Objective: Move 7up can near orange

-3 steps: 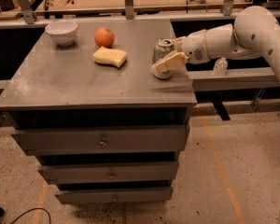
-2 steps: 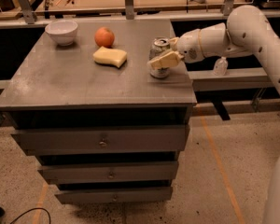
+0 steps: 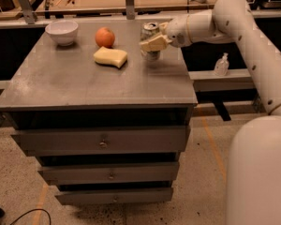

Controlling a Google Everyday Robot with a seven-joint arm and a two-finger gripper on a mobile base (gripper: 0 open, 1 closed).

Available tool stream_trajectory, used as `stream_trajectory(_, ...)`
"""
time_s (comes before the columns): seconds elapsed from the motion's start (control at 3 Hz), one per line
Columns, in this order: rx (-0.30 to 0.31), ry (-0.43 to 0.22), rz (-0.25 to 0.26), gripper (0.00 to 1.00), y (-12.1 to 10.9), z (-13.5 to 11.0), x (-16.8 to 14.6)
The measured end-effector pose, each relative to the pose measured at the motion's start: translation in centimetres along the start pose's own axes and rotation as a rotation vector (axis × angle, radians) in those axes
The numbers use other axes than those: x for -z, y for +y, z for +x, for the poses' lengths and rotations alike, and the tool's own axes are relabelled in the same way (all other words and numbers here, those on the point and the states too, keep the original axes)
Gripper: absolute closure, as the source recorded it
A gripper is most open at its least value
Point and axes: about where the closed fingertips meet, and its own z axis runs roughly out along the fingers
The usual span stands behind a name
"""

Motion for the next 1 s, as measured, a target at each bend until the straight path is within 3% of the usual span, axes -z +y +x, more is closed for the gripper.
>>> stream_trajectory(0.33, 0.002, -0.037, 0.101, 1.00, -3.5, -3.0, -2.0)
stream_trajectory(0.67, -0.005, -0.068, 0.198, 1.00, -5.1, -4.7, -3.8)
stream_trajectory(1.0, -0.037, -0.063, 0.251, 1.00, -5.9, -4.4, -6.9)
